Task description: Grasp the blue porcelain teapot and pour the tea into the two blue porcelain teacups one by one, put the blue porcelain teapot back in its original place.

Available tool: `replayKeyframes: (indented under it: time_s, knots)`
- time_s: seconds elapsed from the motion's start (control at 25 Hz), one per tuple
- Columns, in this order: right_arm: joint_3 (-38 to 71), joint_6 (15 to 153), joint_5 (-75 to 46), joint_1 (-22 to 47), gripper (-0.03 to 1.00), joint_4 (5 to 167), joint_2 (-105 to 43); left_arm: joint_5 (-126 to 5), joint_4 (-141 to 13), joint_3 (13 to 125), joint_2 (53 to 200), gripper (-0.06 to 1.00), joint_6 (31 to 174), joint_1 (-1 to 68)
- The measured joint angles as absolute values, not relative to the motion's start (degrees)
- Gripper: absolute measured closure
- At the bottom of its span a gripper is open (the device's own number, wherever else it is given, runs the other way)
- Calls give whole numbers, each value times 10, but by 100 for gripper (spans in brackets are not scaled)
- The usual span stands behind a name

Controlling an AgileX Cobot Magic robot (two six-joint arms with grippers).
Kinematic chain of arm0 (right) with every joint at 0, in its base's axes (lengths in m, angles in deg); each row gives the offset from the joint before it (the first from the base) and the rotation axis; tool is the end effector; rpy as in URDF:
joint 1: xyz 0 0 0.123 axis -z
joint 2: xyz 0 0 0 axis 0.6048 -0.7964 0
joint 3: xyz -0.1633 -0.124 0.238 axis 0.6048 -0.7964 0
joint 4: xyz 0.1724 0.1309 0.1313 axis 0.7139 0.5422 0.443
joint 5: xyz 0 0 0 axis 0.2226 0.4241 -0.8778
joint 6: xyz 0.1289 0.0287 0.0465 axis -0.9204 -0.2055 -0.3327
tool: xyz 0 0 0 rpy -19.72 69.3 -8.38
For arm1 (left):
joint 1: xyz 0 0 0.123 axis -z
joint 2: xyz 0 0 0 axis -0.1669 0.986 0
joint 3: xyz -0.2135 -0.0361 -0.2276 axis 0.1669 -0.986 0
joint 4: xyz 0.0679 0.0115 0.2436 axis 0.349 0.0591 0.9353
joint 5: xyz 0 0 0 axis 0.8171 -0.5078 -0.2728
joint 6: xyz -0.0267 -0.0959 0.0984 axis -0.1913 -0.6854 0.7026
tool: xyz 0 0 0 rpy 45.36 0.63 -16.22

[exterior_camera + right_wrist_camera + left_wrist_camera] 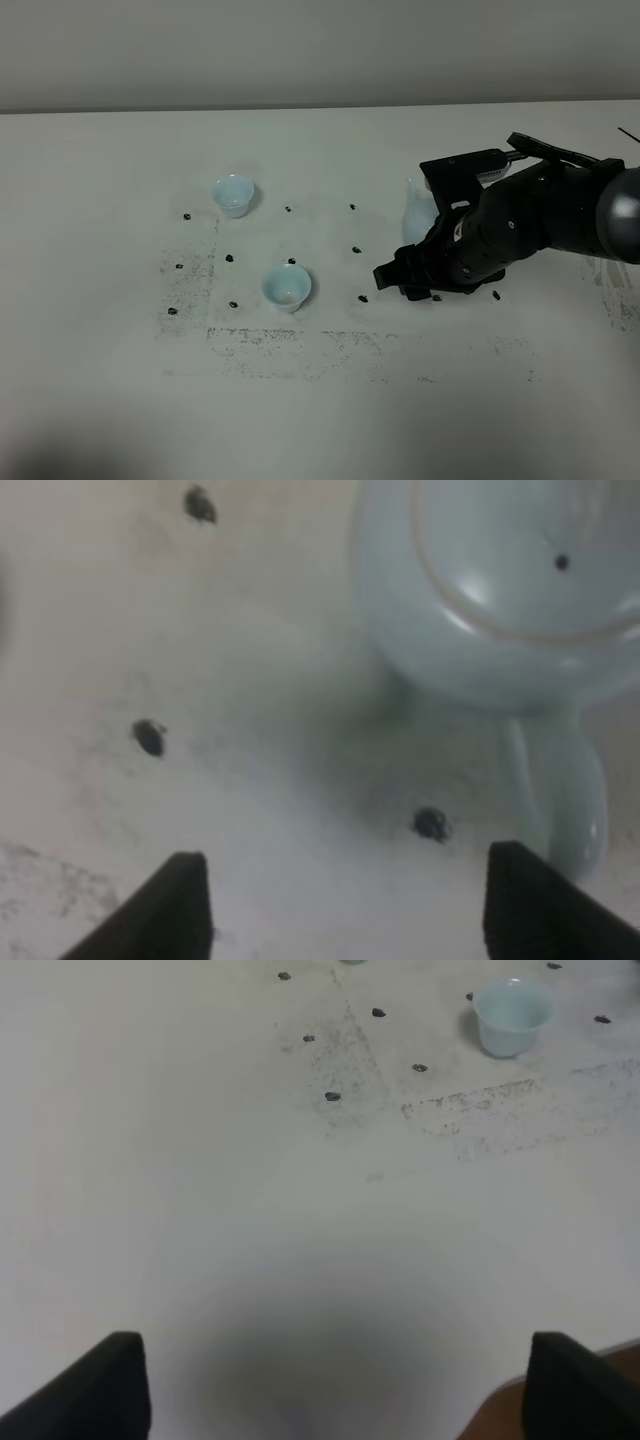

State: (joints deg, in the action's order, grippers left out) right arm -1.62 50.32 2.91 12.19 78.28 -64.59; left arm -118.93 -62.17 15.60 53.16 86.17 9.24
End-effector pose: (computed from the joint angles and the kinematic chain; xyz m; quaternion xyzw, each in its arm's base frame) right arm 0.3536 0.1651 0.1368 -0.1197 0.9717 0.0630 0.1938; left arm 0.0104 -0.0252 0.2419 0.1347 0.8534 -0.0230 0.5030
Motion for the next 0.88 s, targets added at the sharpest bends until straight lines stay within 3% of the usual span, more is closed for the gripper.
replayKeyframes:
  time_s: [0.4,0.6,0.88]
  knots:
    - [-10,539,171,122,41,776,-625,-1189,-622,156,532,22,862,92]
    - [48,598,268,128,41,747,-599,-1189,-621,156,532,22,862,92]
    - [117,634,297,153,41,703,-635,-1189,-621,156,532,22,862,92]
